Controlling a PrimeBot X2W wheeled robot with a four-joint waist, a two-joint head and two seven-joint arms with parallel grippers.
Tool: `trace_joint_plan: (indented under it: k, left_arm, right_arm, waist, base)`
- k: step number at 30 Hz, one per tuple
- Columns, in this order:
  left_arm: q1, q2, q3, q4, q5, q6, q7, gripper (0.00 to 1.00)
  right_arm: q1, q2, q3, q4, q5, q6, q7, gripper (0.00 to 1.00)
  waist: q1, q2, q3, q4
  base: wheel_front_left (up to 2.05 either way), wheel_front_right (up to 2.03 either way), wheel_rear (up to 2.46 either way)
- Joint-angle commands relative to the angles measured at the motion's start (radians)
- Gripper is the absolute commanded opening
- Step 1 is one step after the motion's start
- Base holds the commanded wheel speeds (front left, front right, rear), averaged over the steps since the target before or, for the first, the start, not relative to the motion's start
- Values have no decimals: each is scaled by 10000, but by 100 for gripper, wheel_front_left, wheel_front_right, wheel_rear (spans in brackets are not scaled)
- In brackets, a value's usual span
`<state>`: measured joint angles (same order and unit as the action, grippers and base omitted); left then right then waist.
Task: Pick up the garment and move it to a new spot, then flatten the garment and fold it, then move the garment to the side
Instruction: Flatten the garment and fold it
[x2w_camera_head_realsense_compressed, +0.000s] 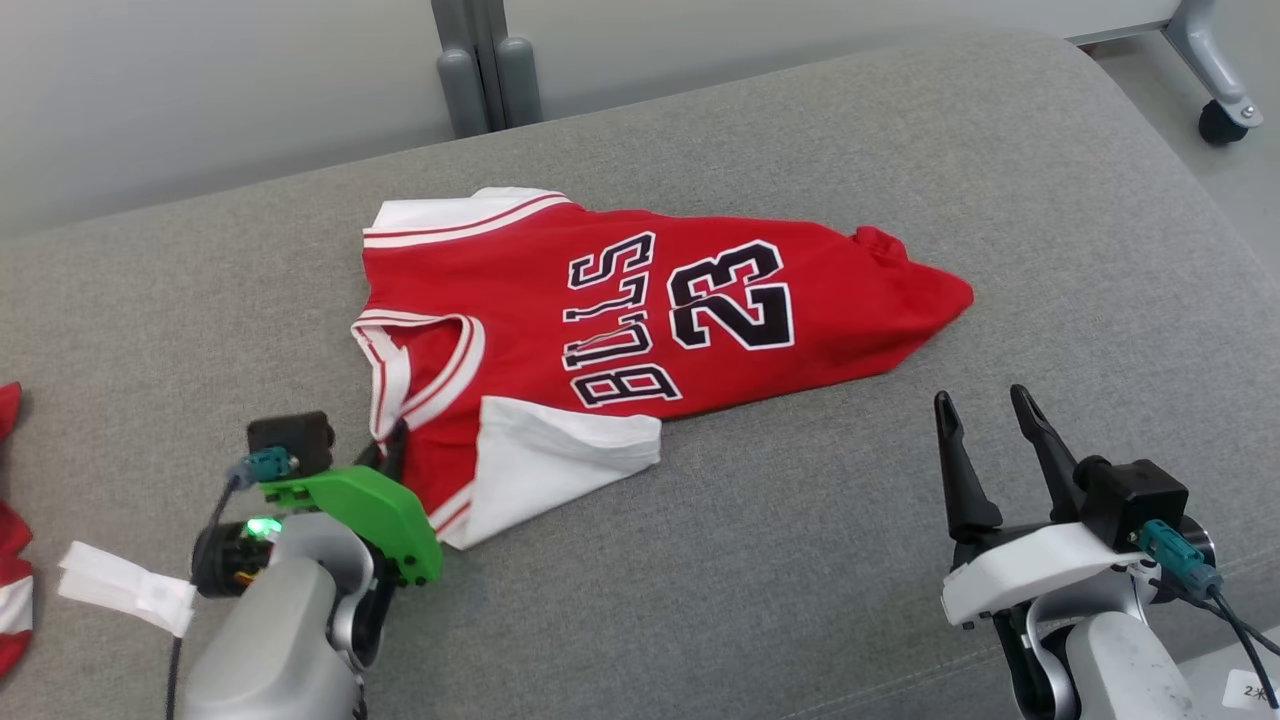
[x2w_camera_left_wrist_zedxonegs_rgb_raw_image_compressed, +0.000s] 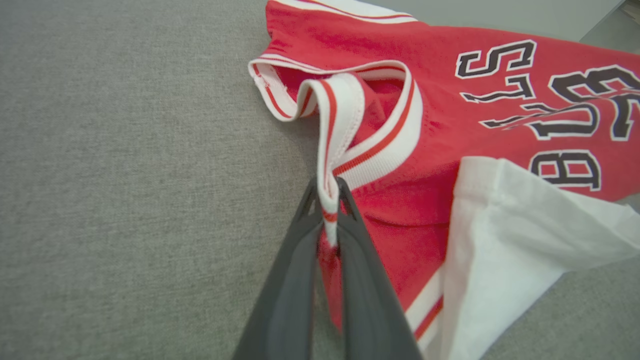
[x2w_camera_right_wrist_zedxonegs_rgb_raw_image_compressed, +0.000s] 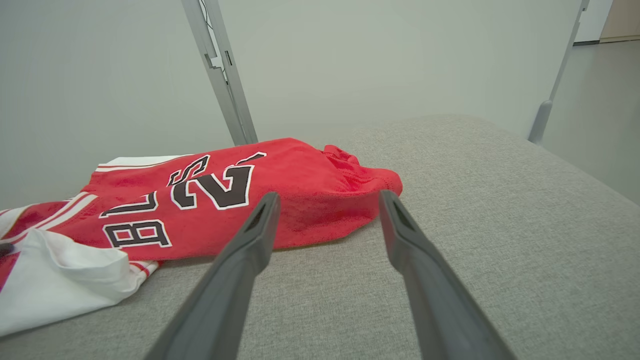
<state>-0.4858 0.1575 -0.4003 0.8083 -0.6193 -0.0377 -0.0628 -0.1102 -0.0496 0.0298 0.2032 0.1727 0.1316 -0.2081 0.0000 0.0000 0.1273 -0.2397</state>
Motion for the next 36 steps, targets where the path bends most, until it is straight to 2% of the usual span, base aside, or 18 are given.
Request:
trace_joint_plan:
  k: [1, 8, 13, 14, 15, 16, 25, 30, 36]
  left_arm:
    - [-277, 185, 75, -25, 112, 133, -264, 0]
    - [-1194, 968, 295, 207, 457, 289, -1046, 0]
    - [-1785, 1283, 451, 576, 410, 272, -1249, 0]
    - [-1878, 1302, 477, 672, 380, 261, -1264, 7]
    - [-1938, 1306, 506, 789, 330, 272, -1240, 44]
    - [-1977, 1293, 539, 881, 271, 269, -1231, 100]
    - [-1637, 843, 490, 1037, 48, -72, -1529, 100]
    - [-1709, 441, 234, 989, -205, -394, -820, 100]
    - [-2281, 203, 135, 967, -409, -436, 57, 100]
  right_arm:
    - [-111, -17, 15, -58, -38, -17, 5, 100]
    - [-206, -17, 79, -145, -21, -17, 13, 100]
    - [-319, -17, 116, -160, 42, -17, -31, 100]
    - [-347, -17, 116, -153, 46, -17, -42, 100]
    - [-360, -15, 116, -139, 58, -17, -53, 100]
    - [-371, -15, 116, -123, 68, -17, -54, 100]
    - [-362, -16, -71, 8, 85, -17, -74, 100]
    - [-337, -16, -15, 35, 135, -17, -47, 100]
    - [-386, -18, 136, 106, 227, -17, -73, 100]
  waist:
    - [0, 0, 31, 23]
    - [0, 0, 304, 0]
    - [0, 0, 572, -10]
    - [0, 0, 613, 5]
    - [0, 0, 640, 23]
    - [0, 0, 656, 39]
    - [0, 0, 545, 578]
    - [0, 0, 420, 868]
    - [0, 0, 311, 925]
  base:
    - [0, 0, 0]
    - [0, 0, 0]
    - [0, 0, 0]
    - [0, 0, 0]
    - [0, 0, 0]
    - [0, 0, 0]
    - [0, 0, 0]
    - [0, 0, 0]
    - [0, 0, 0]
